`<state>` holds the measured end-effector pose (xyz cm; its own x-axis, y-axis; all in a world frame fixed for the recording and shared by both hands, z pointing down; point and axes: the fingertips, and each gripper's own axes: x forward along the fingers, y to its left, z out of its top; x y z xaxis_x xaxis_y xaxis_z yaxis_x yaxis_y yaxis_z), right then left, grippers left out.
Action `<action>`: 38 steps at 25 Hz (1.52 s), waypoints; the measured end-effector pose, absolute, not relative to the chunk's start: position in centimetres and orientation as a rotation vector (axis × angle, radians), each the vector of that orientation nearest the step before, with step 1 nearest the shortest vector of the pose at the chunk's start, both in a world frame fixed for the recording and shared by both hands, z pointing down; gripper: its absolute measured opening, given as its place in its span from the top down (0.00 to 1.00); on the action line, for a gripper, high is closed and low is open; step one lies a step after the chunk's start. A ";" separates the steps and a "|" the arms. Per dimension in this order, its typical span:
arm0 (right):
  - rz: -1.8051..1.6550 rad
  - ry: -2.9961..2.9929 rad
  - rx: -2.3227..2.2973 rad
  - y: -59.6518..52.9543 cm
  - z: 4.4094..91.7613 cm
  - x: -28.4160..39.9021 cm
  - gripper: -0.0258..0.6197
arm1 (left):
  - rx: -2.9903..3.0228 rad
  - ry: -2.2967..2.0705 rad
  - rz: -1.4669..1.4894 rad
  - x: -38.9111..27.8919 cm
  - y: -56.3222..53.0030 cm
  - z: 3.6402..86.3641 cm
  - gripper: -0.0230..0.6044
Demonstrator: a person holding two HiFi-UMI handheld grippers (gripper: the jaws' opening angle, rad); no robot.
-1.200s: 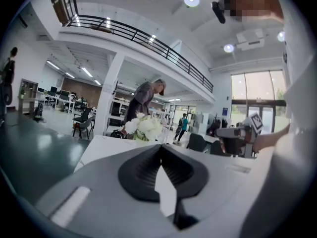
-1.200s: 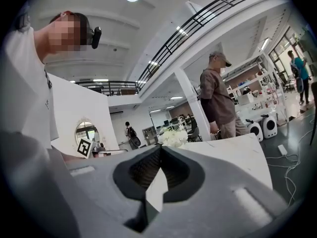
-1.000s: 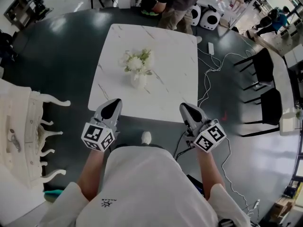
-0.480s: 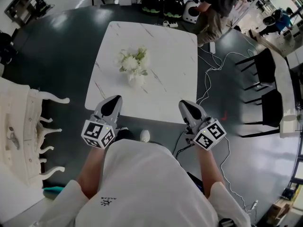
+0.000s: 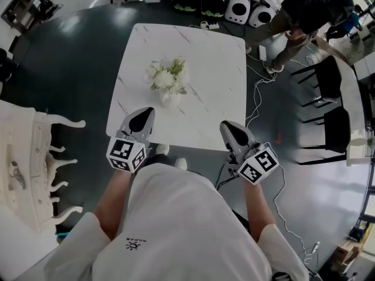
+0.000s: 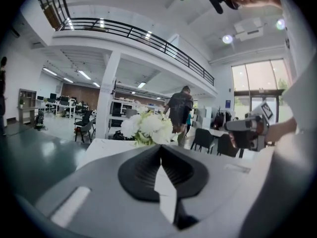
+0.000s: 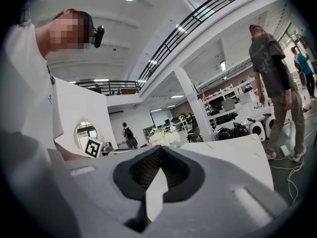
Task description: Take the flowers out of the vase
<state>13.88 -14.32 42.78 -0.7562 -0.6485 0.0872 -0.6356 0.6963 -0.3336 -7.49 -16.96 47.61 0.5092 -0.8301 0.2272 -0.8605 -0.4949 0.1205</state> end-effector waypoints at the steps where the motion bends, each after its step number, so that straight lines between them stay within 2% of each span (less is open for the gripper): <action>1: -0.538 2.860 -1.087 -14.5 42.7 13.6 0.96 | 2.541 -1.434 0.217 -7.4 -17.5 47.8 0.98; 3: -0.533 2.859 -1.097 -15.0 42.7 13.1 0.96 | 2.553 -1.407 0.235 -7.2 -18.5 48.3 0.98; 6: -0.532 2.851 -1.124 -15.7 42.5 13.0 0.96 | 2.573 -1.365 0.273 -6.6 -19.6 49.3 0.91; 10: -0.525 2.837 -1.171 -16.8 42.3 13.3 0.96 | 2.598 -1.324 0.342 -6.0 -20.7 50.9 0.76; 14: -0.522 2.820 -1.223 -17.6 42.2 13.7 0.96 | 2.647 -1.279 0.408 -5.1 -21.9 52.0 0.65; 18: -0.527 2.806 -1.261 -18.2 42.3 14.1 0.96 | 2.668 -1.251 0.426 -4.3 -22.9 52.6 0.46; 21: -0.531 2.797 -1.281 -18.5 42.5 14.4 0.96 | 2.674 -1.246 0.431 -3.9 -23.7 52.7 0.36; 24: -0.534 2.790 -1.294 -18.6 42.6 14.5 0.96 | 2.687 -1.256 0.450 -3.5 -24.4 52.5 0.35; 27: -0.539 2.785 -1.303 -18.6 42.8 14.6 0.96 | 2.693 -1.278 0.454 -3.2 -25.3 52.3 0.26; 31: -0.549 2.773 -1.318 -18.7 42.9 14.8 0.96 | 2.699 -1.302 0.442 -3.0 -26.3 52.2 0.21; 38: -0.559 2.765 -1.328 -18.8 43.2 14.7 0.96 | 2.703 -1.335 0.401 -3.0 -27.8 51.8 0.20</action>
